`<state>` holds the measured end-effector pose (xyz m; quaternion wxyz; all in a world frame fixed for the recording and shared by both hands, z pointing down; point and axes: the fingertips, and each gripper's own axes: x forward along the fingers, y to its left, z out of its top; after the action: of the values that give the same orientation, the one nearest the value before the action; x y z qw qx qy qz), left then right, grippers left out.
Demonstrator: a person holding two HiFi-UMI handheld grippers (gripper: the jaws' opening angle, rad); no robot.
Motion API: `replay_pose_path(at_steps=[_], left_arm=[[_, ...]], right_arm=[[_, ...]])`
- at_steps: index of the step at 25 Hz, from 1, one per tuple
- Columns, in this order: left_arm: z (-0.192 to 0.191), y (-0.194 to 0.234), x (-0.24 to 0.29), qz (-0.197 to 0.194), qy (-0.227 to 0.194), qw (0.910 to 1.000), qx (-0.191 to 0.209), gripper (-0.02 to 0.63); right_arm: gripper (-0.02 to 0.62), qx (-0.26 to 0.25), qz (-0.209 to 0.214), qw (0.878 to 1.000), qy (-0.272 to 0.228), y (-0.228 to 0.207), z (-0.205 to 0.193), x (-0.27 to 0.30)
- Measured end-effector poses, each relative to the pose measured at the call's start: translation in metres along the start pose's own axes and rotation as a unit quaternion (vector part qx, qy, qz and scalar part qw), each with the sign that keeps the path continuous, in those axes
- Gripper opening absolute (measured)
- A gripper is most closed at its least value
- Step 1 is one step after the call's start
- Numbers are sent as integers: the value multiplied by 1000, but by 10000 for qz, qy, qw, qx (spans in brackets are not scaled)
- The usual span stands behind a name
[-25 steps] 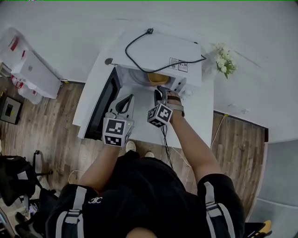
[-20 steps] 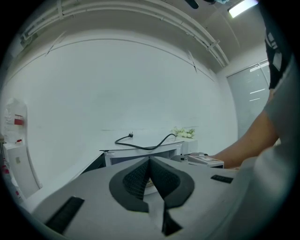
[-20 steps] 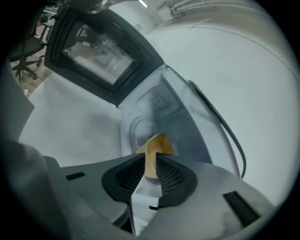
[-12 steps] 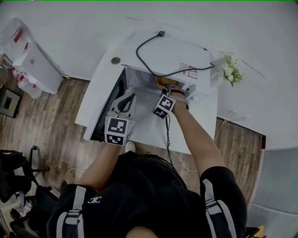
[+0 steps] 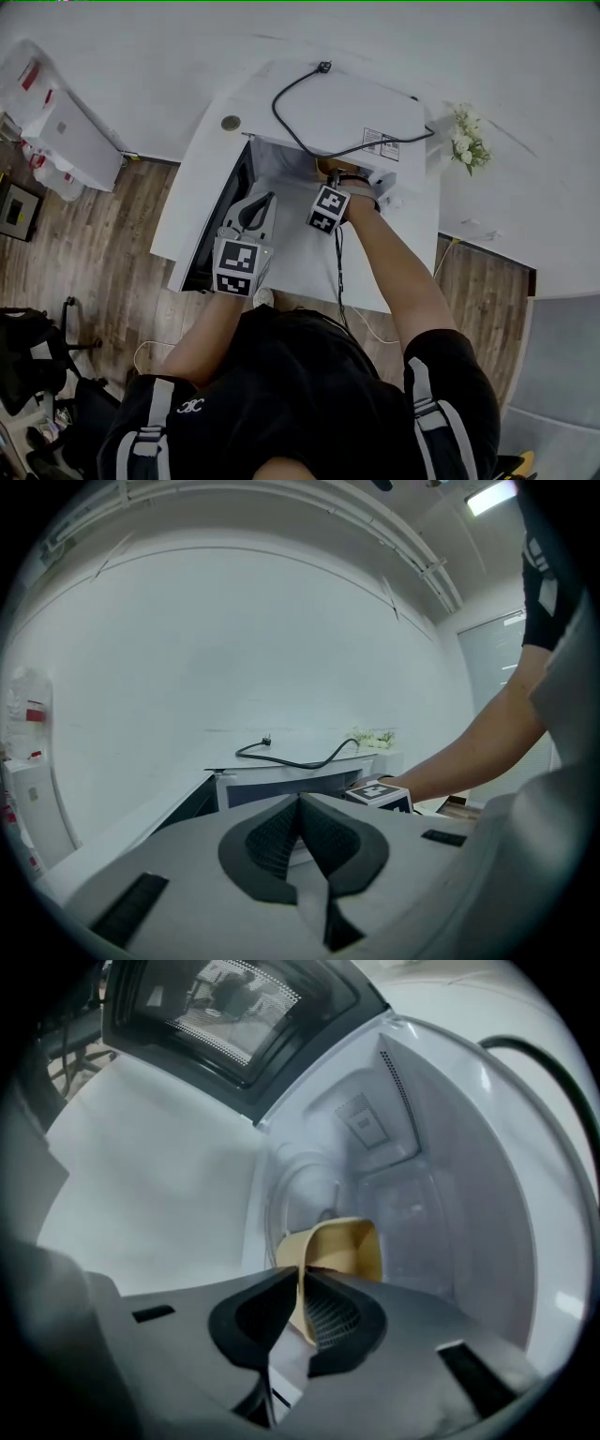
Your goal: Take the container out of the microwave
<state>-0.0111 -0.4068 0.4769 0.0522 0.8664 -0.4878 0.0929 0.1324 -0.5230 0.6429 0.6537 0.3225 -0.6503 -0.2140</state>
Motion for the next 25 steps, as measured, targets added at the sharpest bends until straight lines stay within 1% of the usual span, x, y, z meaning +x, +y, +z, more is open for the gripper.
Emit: replay_pose_path(at_steps=[9, 12, 15, 20, 25], left_arm=[[1, -11, 3, -100, 3, 9999, 10, 12], [1, -14, 4, -83, 24, 10000, -9, 12], [-1, -16, 4, -56, 50, 10000, -34, 12], [-4, -17, 2, -4, 81, 9999, -69, 12], [-9, -14, 1, 78, 120, 9998, -131, 12]], right_arm=[[26, 328, 435, 9984, -154, 9, 1, -14], [25, 476, 629, 9967, -196, 13, 0, -21], [23, 545, 722, 9953, -349, 14, 3, -30], [21, 473, 1013, 9915, -662, 23, 16, -49], [19, 142, 1025, 9901, -944, 30, 30, -72]])
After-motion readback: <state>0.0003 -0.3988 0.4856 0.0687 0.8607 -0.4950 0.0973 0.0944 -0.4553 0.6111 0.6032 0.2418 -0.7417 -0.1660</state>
